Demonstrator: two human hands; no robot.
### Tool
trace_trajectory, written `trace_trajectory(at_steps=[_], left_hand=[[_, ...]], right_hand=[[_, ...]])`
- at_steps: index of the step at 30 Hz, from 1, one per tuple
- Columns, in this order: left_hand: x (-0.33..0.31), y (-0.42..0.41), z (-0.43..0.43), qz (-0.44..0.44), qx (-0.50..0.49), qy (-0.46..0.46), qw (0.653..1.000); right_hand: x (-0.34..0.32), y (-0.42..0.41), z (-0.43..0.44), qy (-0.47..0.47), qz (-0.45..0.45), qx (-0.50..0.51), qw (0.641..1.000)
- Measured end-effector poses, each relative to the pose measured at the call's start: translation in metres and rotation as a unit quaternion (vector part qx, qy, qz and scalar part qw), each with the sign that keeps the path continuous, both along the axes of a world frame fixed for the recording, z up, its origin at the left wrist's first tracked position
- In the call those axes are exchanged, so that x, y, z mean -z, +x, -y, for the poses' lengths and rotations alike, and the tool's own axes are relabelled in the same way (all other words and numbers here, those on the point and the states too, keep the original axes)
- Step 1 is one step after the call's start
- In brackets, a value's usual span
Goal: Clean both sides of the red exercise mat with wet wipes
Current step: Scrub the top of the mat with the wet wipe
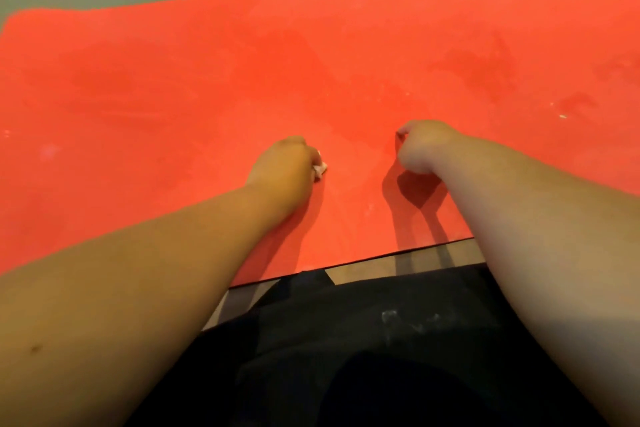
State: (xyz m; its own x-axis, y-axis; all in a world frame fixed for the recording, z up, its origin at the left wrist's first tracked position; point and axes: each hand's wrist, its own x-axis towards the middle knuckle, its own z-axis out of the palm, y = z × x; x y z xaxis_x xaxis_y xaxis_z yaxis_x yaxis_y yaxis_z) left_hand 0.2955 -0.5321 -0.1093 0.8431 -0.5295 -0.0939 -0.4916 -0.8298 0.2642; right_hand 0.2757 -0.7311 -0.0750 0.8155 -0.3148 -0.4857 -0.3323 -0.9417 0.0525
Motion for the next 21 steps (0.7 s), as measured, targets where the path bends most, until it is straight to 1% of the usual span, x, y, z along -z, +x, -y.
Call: trace_trajectory(at_steps=[1,2,3,5,6,7,8,9,10,12,13,14,15,17,18,19,21], left_hand=[[0.002,-0.003,0.004,-0.004,0.001,0.0,1.0],[0.004,-0.013,0.011,-0.018,0.03,0.0,0.999],[0.003,-0.028,0.019,-0.034,0.081,-0.004,0.996],[-0.002,-0.06,0.03,-0.06,0.198,-0.006,0.978],[-0.004,-0.064,0.033,-0.065,0.232,0.001,0.97],[-0.004,-0.056,0.033,-0.058,0.241,0.006,0.969],[-0.003,-0.041,0.032,-0.04,0.223,0.017,0.974],[-0.004,-0.024,0.031,-0.022,0.181,0.034,0.983],[-0.004,-0.007,0.027,-0.007,0.119,0.042,0.992],[-0.003,0.013,0.019,-0.006,0.002,0.007,1.0],[-0.002,0.012,0.018,-0.025,-0.014,-0.024,0.999],[-0.002,0.007,0.017,-0.051,-0.004,-0.054,0.997],[-0.002,0.0,0.017,-0.084,0.009,-0.087,0.993],[-0.005,-0.009,0.008,-0.147,-0.003,-0.165,0.975],[-0.005,-0.006,0.0,-0.145,-0.023,-0.18,0.973],[-0.005,0.0,-0.008,-0.117,-0.044,-0.177,0.976],[-0.001,0.015,-0.032,-0.036,-0.088,-0.115,0.989]], right_hand=[[0.001,0.003,0.001,-0.006,-0.008,-0.007,1.0],[0.003,0.007,0.001,-0.01,-0.004,-0.003,1.0],[0.004,0.009,0.002,-0.006,0.015,0.008,1.0],[0.006,0.012,0.007,0.021,0.054,0.07,0.996],[0.007,0.011,0.008,0.026,0.065,0.095,0.993],[0.008,0.012,0.011,0.02,0.075,0.092,0.993],[0.011,0.013,0.013,0.011,0.081,0.076,0.994],[0.013,0.013,0.014,0.009,0.088,0.072,0.994],[0.015,0.012,0.015,0.013,0.092,0.07,0.993],[0.016,0.012,0.017,0.024,0.102,0.074,0.992],[0.013,0.011,0.014,0.026,0.108,0.07,0.991],[0.011,0.011,0.009,0.033,0.123,0.065,0.99],[0.008,0.012,0.005,0.05,0.141,0.069,0.986],[0.005,0.015,-0.008,0.097,0.171,0.066,0.978],[0.003,0.016,-0.017,0.125,0.173,0.057,0.975],[0.002,0.017,-0.027,0.165,0.162,0.045,0.972],[0.002,0.017,-0.05,0.223,0.117,-0.013,0.968]])
